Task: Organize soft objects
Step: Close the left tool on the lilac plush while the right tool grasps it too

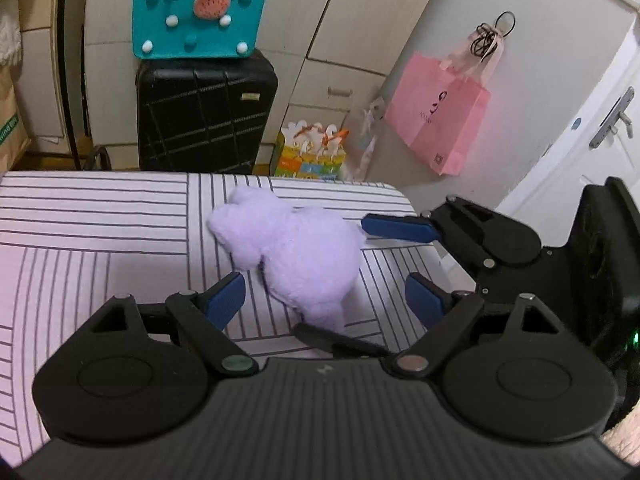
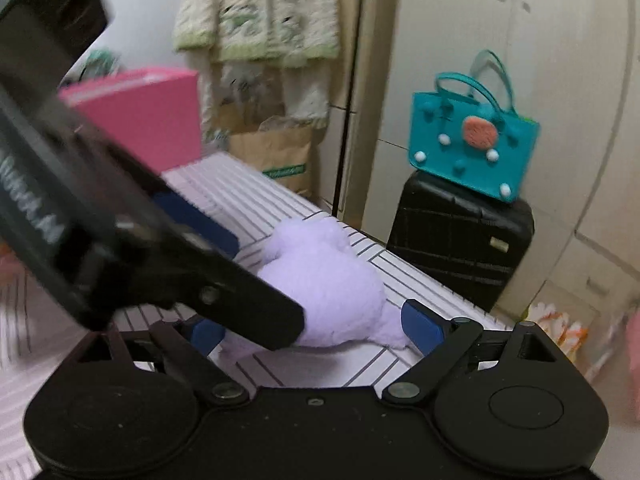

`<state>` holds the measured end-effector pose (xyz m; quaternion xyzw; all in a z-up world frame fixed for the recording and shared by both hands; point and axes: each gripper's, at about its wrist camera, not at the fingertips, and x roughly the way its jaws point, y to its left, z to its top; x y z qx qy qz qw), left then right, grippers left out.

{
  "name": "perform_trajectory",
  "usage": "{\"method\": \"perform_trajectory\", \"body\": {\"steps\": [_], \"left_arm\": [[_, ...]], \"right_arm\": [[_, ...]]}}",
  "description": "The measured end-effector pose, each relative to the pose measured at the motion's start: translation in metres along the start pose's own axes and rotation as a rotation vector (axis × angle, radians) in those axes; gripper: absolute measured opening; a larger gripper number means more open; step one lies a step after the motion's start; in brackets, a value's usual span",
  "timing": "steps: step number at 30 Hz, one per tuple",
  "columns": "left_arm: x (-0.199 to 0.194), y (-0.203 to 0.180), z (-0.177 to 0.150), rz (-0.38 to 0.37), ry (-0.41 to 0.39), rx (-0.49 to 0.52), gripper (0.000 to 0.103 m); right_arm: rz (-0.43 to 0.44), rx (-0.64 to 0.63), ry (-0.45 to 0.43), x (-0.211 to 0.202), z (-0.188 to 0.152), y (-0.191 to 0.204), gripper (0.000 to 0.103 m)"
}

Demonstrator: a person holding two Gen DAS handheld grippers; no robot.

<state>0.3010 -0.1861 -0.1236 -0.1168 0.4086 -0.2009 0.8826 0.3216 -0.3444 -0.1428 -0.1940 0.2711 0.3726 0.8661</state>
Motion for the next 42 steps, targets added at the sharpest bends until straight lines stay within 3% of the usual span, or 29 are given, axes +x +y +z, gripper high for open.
{"method": "perform_trajectory", "body": {"steps": [4,5,6,8,14,18,20,22,24,27,30,42], "left_arm": [[0.009,0.005,0.002,0.007,0.001,-0.041,0.083],[0.010,0.006,0.002,0.013,-0.006,-0.041,0.078],[0.011,0.008,0.002,0.021,-0.012,-0.040,0.066],[0.011,0.012,0.000,0.027,-0.027,-0.042,0.058],[0.009,0.014,0.000,0.043,-0.026,-0.016,0.058],[0.015,0.019,0.001,0.023,-0.006,-0.048,0.057],[0.017,0.023,-0.001,0.010,0.005,-0.066,0.055],[0.017,0.025,-0.002,-0.008,0.004,-0.083,0.051],[0.016,0.027,-0.002,-0.031,-0.002,-0.105,0.041],[0.016,0.025,-0.003,-0.077,0.014,-0.115,0.039],[0.014,0.021,-0.008,-0.078,0.022,-0.105,0.036],[-0.026,0.015,-0.039,-0.082,0.079,-0.060,0.034]], "right_arm": [[0.003,-0.085,-0.002,0.008,0.004,0.003,0.095],[0.018,-0.100,0.005,0.011,0.005,0.002,0.095],[0.030,-0.118,0.017,0.013,0.006,0.000,0.096],[0.060,-0.147,0.021,0.014,0.010,-0.003,0.096],[0.117,-0.128,0.069,0.022,0.017,-0.015,0.096],[0.146,-0.011,0.085,0.023,0.013,-0.023,0.092],[0.119,0.039,0.062,0.020,0.010,-0.025,0.083],[0.106,0.104,0.047,0.016,0.008,-0.025,0.079],[0.094,0.138,0.031,0.011,0.005,-0.019,0.076],[0.046,0.125,0.029,0.004,0.002,0.000,0.075],[-0.012,0.156,0.040,-0.003,0.001,0.011,0.074],[-0.074,0.294,0.082,-0.030,-0.003,0.067,0.073]]}}
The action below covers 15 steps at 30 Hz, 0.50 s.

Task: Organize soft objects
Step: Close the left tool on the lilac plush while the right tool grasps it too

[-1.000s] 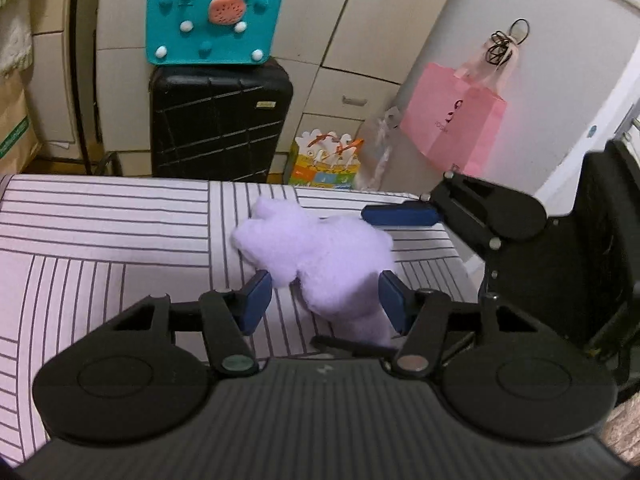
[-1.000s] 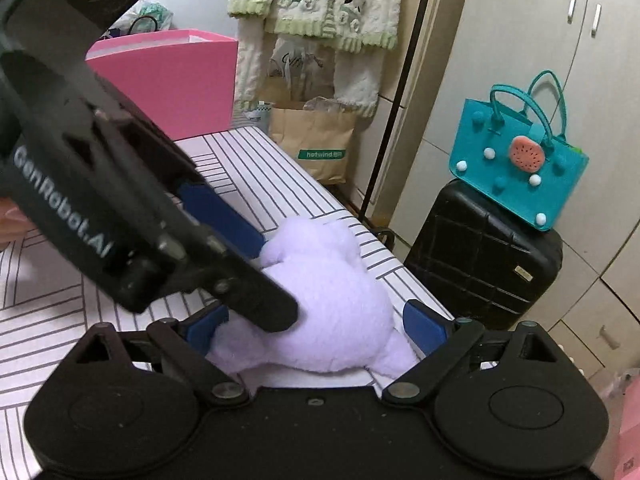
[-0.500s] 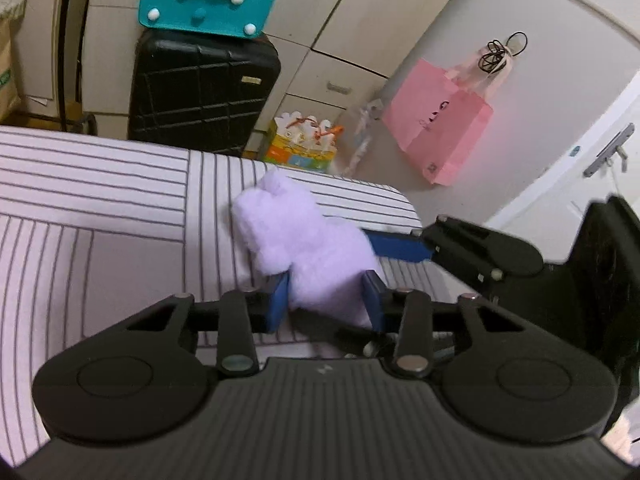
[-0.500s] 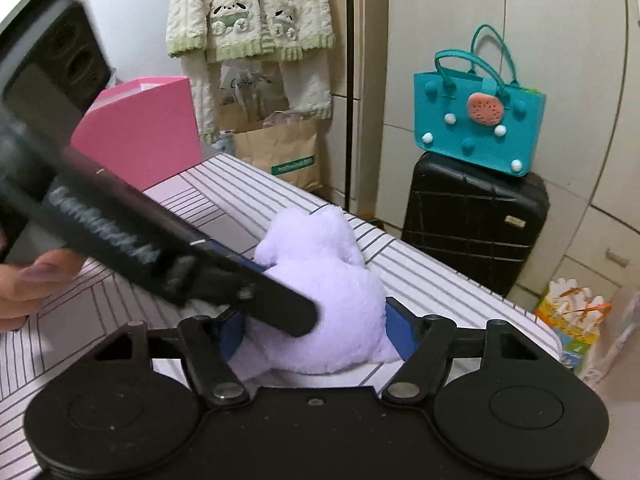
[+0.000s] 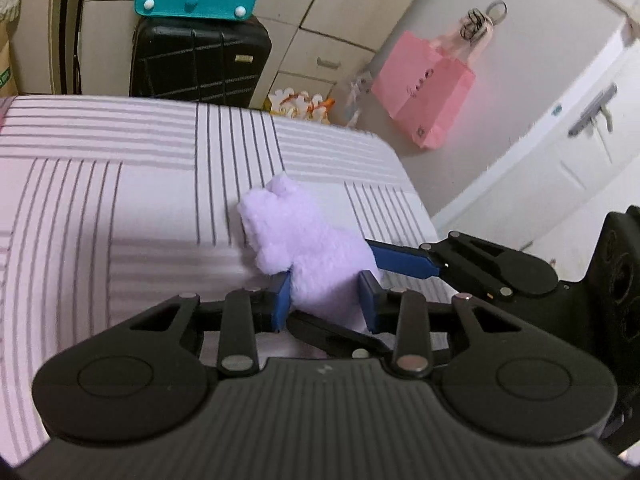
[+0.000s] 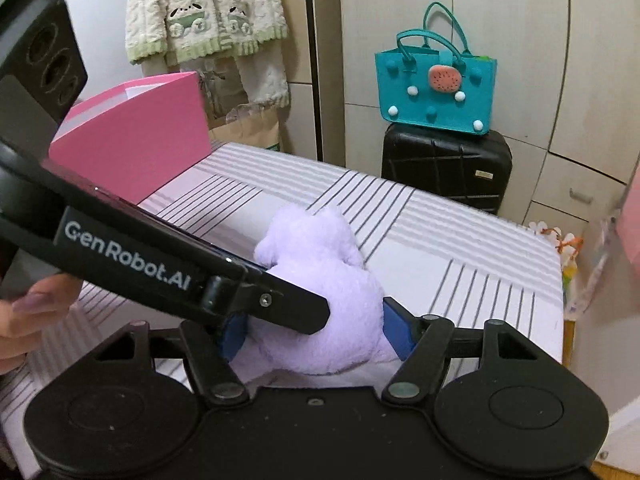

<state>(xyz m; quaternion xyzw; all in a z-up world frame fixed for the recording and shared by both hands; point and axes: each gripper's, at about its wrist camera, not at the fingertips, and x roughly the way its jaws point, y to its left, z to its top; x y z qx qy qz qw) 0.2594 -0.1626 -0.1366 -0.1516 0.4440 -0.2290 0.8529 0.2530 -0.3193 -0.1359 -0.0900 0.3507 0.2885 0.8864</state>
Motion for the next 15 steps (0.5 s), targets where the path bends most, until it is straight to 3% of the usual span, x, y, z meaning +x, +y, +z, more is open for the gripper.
{"method": "perform_trajectory", "body": {"steps": [8,15], "left_arm": [[-0.041,-0.014,-0.031,0.008,0.022,0.085,0.035],[-0.075,-0.012,-0.055,-0.015,0.037,0.113,0.035]], "right_arm": [[0.000,0.082,0.033,-0.030,-0.013,0.036,0.073],[-0.004,0.062,0.033,-0.053,-0.021,0.071,0.073]]}}
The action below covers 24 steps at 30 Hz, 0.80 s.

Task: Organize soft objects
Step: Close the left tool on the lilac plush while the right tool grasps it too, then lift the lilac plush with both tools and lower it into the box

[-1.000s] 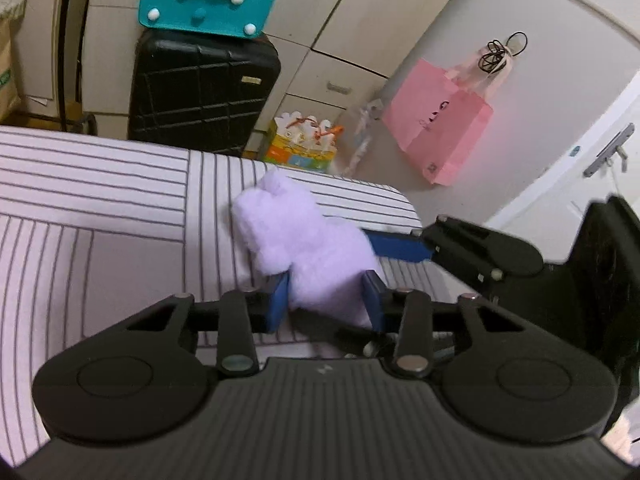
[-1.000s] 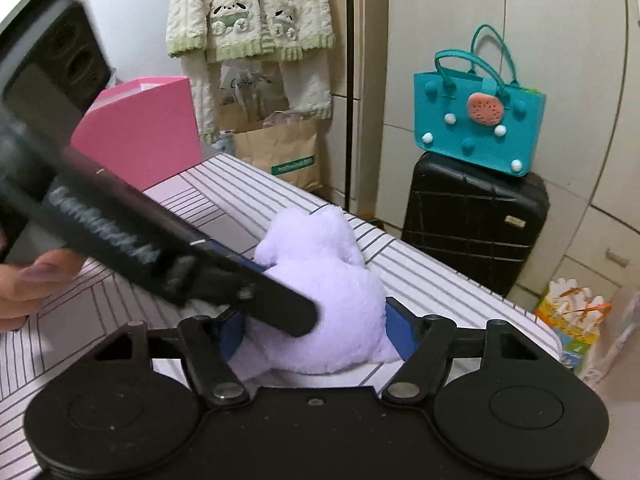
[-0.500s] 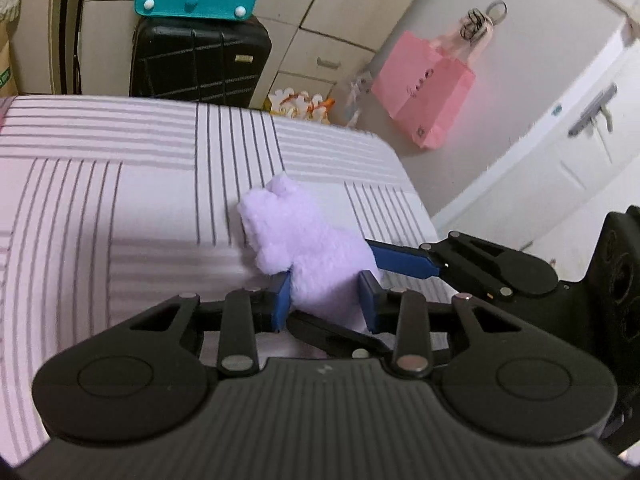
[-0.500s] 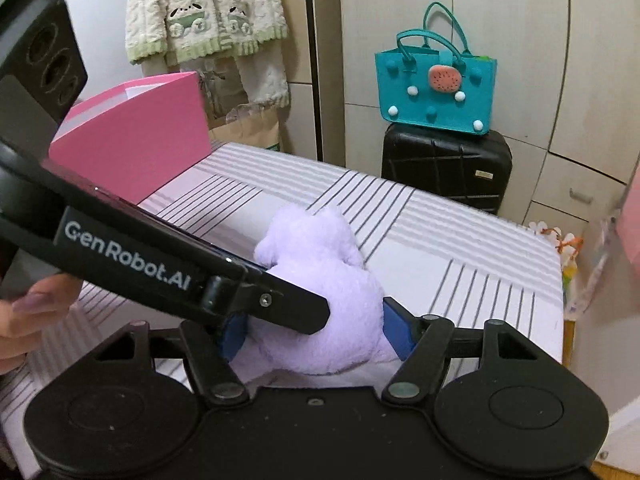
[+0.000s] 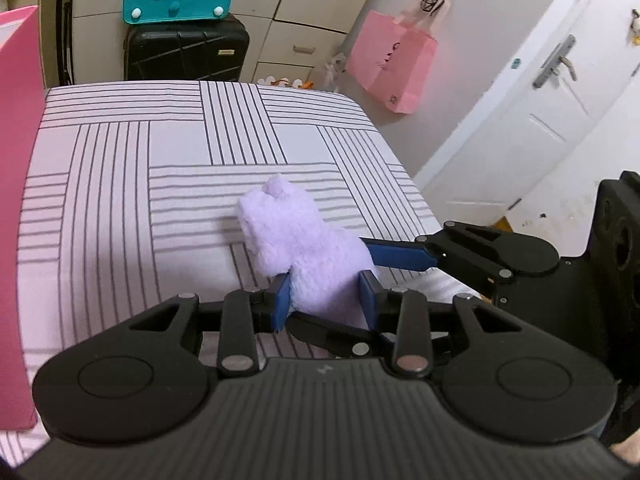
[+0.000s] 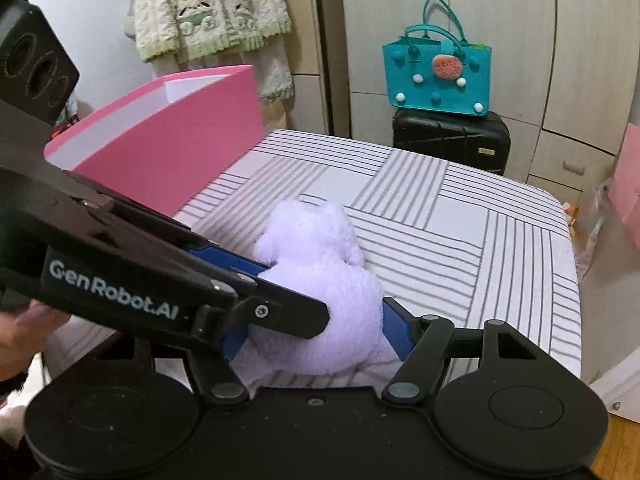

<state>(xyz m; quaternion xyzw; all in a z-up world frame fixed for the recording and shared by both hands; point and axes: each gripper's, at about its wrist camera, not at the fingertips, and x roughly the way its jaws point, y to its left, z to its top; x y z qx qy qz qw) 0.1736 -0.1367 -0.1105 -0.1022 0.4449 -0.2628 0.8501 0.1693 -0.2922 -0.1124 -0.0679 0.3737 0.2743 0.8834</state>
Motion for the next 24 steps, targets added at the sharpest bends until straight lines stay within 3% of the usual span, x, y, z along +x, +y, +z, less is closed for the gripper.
{"method": "perform_trajectory", "body": {"steps": [9,16,24], "left_arm": [[-0.057,0.014,-0.026,-0.101,0.027,0.011,0.035],[-0.096,0.028,-0.036,-0.122,0.046,-0.002,0.035],[-0.142,0.046,-0.043,-0.142,-0.014,-0.025,0.034]], "right_arm": [[0.124,-0.002,0.014,-0.030,-0.003,0.032,0.074],[0.181,-0.028,0.032,-0.041,0.005,0.065,0.074],[0.245,-0.086,0.007,-0.049,0.028,0.097,0.074]]}}
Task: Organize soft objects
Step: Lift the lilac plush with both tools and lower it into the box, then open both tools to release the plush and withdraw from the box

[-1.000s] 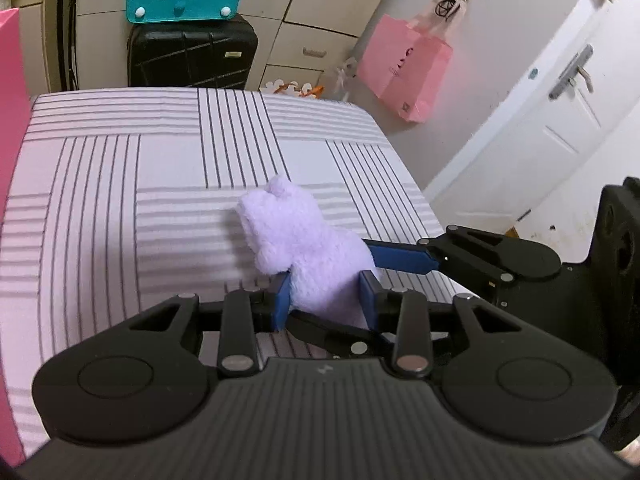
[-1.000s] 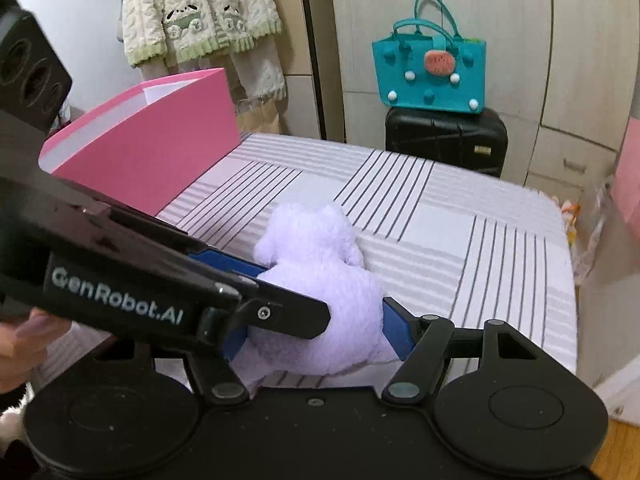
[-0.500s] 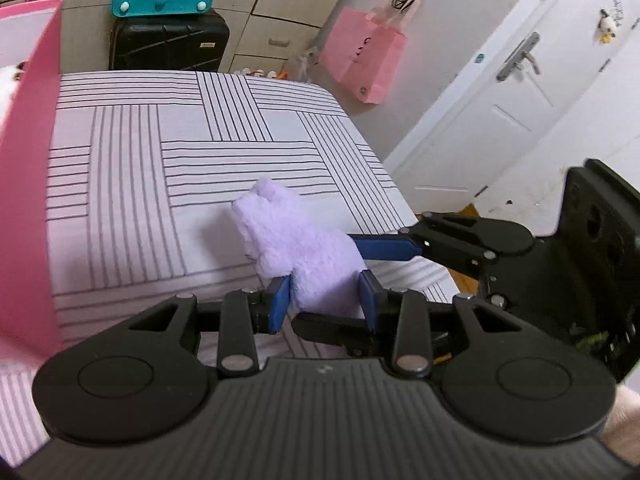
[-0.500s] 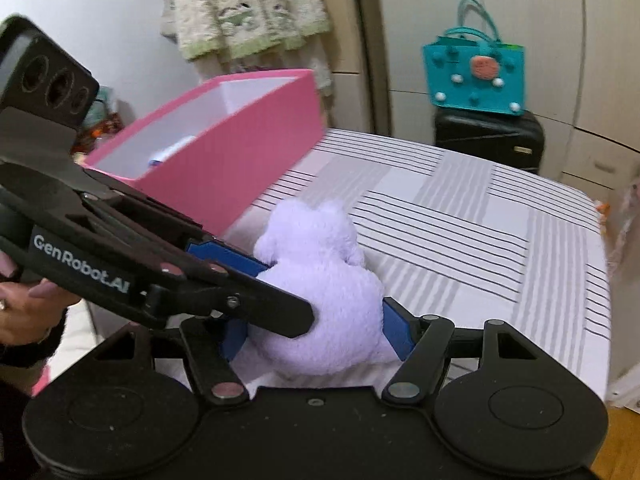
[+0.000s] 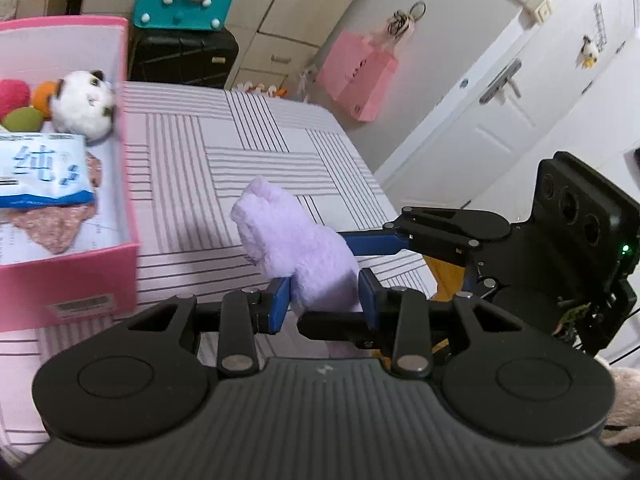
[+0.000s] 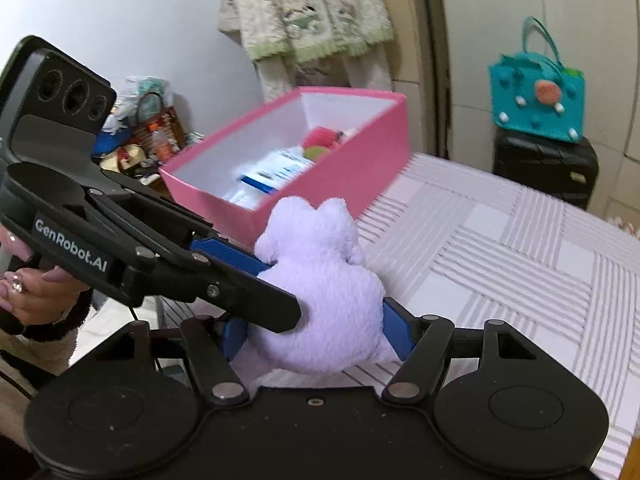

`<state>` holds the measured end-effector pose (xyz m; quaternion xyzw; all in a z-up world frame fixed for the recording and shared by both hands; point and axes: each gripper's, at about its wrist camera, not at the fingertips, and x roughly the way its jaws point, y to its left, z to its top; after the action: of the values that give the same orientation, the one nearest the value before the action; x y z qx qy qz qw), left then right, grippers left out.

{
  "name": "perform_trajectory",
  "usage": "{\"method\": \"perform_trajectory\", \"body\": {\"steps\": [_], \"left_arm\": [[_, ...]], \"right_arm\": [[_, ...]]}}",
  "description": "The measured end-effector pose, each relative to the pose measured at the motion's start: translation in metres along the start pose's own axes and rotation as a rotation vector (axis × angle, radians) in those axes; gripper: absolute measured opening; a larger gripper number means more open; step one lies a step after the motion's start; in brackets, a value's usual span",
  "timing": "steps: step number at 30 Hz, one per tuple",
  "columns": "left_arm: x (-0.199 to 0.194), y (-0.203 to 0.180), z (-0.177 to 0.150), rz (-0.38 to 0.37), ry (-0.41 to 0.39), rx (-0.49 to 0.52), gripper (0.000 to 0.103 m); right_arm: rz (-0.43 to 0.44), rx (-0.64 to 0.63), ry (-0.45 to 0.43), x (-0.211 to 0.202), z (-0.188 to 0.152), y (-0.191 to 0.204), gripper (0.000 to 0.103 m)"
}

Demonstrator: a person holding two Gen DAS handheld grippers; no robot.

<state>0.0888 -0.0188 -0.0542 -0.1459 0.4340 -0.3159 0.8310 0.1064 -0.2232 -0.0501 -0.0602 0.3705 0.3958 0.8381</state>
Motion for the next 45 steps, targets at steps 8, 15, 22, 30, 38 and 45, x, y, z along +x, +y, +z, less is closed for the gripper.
{"method": "perform_trajectory", "body": {"steps": [8,15,22,30,38,45], "left_arm": [[-0.048,0.015,0.011,0.106,-0.181,0.007,0.035],[-0.087,0.046,0.036,0.147,-0.330,-0.030,0.035],[-0.098,0.097,0.054,0.259,-0.436,-0.062,0.033],[-0.082,0.155,0.084,0.272,-0.357,-0.146,0.032],[-0.063,0.184,0.091,0.309,-0.288,-0.199,0.031],[-0.063,0.172,0.076,0.414,-0.311,-0.098,0.035]], "right_arm": [[0.008,-0.092,-0.115,0.020,0.052,0.026,0.074],[0.038,-0.151,-0.169,0.045,0.102,0.039,0.074],[0.151,-0.142,-0.125,0.109,0.151,0.028,0.076],[0.139,-0.159,-0.014,0.163,0.172,0.021,0.075],[0.112,-0.165,0.037,0.191,0.177,0.015,0.075],[0.047,-0.217,0.014,0.179,0.168,0.019,0.075]]}}
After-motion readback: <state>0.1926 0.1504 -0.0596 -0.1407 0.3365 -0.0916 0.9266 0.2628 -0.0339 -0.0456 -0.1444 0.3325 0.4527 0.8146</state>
